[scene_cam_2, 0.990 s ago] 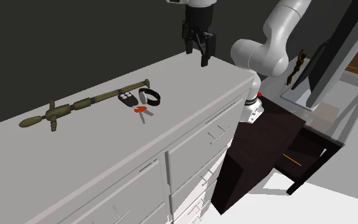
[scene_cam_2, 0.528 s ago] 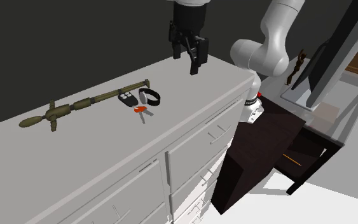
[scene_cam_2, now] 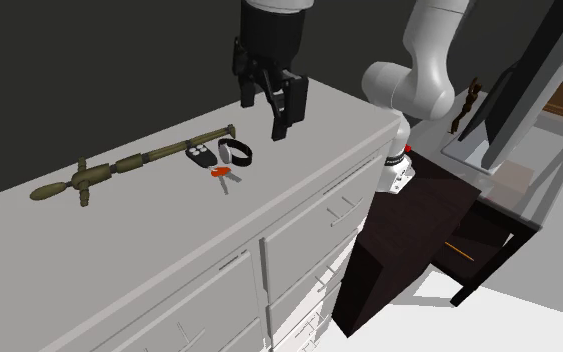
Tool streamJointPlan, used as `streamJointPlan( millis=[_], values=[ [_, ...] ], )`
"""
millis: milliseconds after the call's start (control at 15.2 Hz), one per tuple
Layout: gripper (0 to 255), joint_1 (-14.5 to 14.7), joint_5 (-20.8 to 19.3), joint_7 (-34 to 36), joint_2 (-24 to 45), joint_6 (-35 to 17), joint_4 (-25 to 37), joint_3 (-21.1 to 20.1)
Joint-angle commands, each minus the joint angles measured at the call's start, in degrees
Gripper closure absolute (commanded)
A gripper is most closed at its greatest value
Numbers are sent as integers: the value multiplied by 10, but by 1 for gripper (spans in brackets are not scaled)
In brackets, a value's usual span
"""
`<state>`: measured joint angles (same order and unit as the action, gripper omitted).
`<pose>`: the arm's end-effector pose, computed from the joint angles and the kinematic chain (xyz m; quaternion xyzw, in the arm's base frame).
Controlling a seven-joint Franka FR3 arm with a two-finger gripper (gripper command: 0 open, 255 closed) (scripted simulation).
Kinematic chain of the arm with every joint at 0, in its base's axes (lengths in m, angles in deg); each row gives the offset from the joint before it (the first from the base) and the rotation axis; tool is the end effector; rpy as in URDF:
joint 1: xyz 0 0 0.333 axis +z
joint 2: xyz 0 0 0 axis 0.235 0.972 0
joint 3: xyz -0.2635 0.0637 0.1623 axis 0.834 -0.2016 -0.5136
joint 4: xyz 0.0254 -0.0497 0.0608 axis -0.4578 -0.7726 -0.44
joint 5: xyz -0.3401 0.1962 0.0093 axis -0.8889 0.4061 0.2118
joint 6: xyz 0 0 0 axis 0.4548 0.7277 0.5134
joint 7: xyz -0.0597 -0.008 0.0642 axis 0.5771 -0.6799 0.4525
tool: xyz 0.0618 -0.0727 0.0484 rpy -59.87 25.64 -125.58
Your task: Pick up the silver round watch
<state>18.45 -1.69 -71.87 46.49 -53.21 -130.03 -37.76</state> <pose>0.4870 0.0962 0.5981 0.9972 0.0047 0.0403 0.0634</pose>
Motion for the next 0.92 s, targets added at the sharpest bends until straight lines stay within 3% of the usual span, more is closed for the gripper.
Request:
streamJointPlan(
  millis=[0, 132, 726, 792, 858],
  values=[
    [0, 5, -11, 8, 38, 2, 49, -11],
    [0, 9, -22, 14, 68, 5, 86, -19],
    [0, 9, -22, 22, 62, -54, 21, -18],
    [255, 9, -23, 22, 63, -53, 23, -18],
    [255, 9, -23, 22, 63, -53, 22, -18]
  ],
)
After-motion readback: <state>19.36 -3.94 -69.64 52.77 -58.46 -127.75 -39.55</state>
